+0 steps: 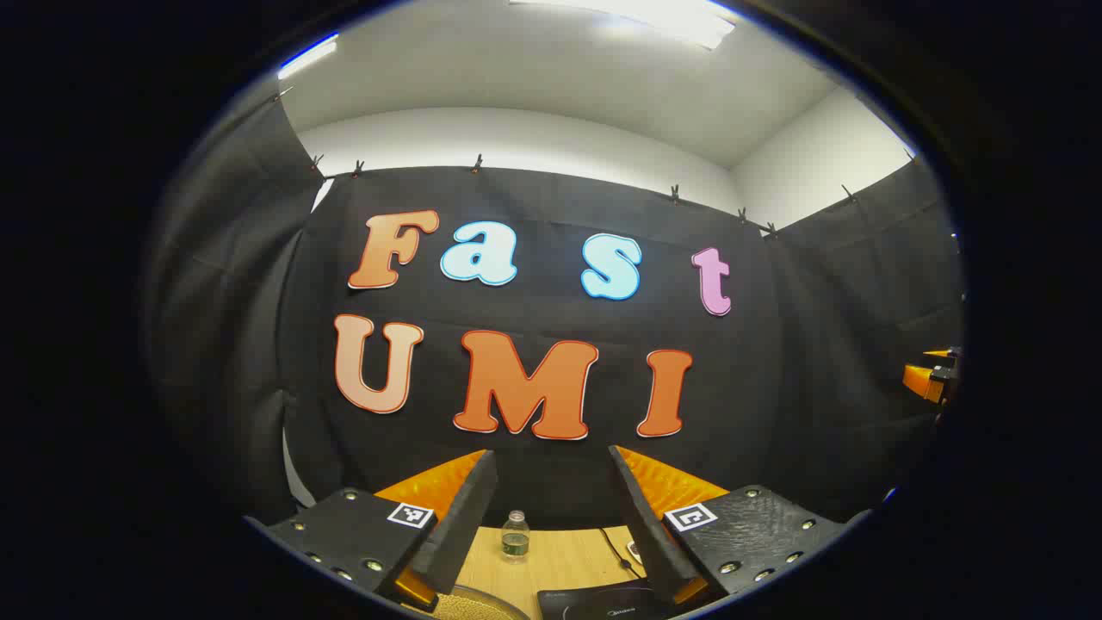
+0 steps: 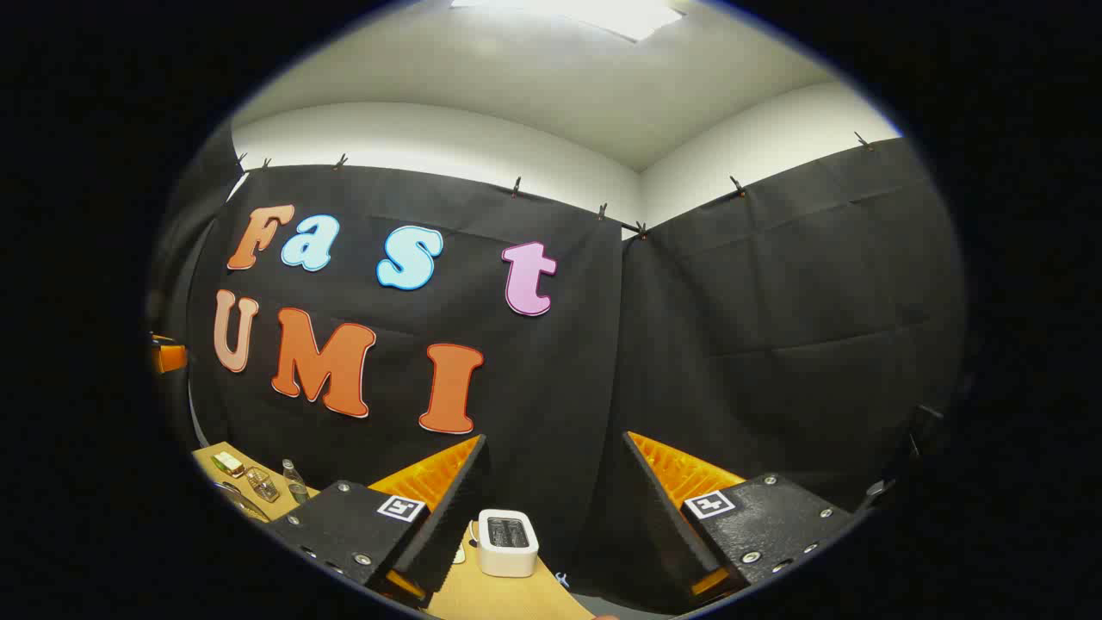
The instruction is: First push the handle of the pot to place it horizontally, then grasp the pot with both hands and set it on the induction cooktop.
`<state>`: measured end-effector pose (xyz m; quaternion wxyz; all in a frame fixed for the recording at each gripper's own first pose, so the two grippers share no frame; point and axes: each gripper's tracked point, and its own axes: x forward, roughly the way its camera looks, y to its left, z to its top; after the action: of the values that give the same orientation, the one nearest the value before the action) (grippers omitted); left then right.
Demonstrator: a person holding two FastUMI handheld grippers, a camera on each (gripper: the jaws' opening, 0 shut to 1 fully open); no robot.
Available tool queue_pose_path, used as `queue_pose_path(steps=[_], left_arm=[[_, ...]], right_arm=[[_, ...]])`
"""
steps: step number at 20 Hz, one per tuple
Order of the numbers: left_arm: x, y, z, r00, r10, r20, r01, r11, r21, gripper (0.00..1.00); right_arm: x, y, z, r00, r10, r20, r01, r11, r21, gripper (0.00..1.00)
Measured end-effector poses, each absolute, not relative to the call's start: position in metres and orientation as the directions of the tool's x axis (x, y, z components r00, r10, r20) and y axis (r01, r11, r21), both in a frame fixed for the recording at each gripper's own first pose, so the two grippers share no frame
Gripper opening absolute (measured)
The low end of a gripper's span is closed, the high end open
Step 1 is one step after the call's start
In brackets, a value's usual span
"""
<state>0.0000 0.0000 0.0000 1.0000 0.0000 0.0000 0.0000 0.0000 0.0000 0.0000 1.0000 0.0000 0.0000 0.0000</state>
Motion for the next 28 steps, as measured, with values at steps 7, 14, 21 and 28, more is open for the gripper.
queue_pose_path(steps=[7,14,21,28], left_arm=[[-0.001,-0.009,-0.001,1.000,-0.020,-0.006,0.020,1.000,-0.002,0.82],[-0.002,-0.007,0.002,1.000,-0.020,0.001,0.020,1.000,0.003,0.81],[-0.007,-0.005,-0.002,1.000,-0.013,-0.009,0.013,1.000,-0.008,0.81],[-0.008,-0.014,0.008,1.000,-0.009,0.010,0.009,1.000,-0.001,0.82]], right_arm=[[0.000,-0.001,-0.001,1.000,0.001,0.001,-0.001,1.000,0.009,0.94],[-0.002,-0.001,0.003,1.000,0.002,0.008,-0.003,1.000,0.006,0.94],[-0.008,-0.003,0.002,1.000,0.006,0.004,-0.006,1.000,-0.001,0.94],[-0.004,-0.003,0.005,0.999,0.029,0.015,-0.029,1.000,-0.001,0.94]])
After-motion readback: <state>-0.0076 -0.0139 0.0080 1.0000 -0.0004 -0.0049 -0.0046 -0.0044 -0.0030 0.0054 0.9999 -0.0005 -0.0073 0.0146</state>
